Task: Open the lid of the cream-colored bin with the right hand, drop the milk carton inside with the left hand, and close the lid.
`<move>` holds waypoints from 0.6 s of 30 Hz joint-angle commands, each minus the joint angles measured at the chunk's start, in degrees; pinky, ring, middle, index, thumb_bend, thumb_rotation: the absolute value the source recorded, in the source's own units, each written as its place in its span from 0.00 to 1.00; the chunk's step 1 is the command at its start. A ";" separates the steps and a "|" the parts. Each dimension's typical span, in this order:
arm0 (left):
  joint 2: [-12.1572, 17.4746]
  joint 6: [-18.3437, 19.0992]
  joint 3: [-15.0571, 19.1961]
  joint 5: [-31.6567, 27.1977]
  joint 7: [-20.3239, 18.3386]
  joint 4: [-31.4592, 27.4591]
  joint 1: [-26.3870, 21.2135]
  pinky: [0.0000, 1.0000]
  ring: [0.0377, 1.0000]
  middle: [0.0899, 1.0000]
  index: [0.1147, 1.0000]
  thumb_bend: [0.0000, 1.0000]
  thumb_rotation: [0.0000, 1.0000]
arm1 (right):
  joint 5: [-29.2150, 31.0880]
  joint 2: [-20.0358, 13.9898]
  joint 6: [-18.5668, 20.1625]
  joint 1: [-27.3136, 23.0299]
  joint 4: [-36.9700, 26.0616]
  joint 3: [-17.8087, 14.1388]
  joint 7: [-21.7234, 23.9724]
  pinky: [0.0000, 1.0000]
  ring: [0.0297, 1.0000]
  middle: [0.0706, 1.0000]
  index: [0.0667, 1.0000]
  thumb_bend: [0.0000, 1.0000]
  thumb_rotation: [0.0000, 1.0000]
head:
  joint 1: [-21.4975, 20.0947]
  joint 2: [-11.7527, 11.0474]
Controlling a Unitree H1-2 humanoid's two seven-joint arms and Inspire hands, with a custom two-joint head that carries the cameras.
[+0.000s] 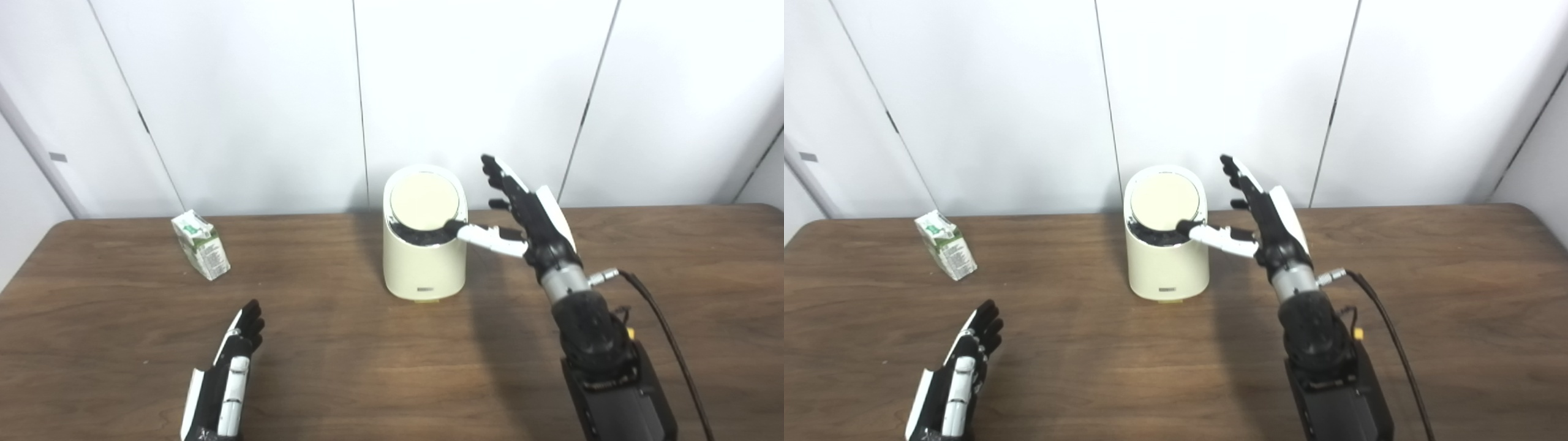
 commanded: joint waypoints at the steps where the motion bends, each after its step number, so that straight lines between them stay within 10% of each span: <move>1: -0.45 -0.70 -0.32 0.55 0.19 -2.26 1.49 0.97 0.96 0.97 0.98 0.40 0.92 | -0.76 -0.23 -1.57 -3.53 0.12 0.11 -1.11 0.82 0.92 0.93 0.92 0.80 0.44 | 0.00 -0.02; 18: -0.27 -1.36 -0.74 2.55 0.30 -2.05 2.12 0.96 0.95 0.96 0.98 0.39 0.90 | -6.20 -1.84 -2.81 -12.41 11.10 3.55 -3.85 0.77 0.87 0.91 0.92 0.83 0.43 | 0.46 0.02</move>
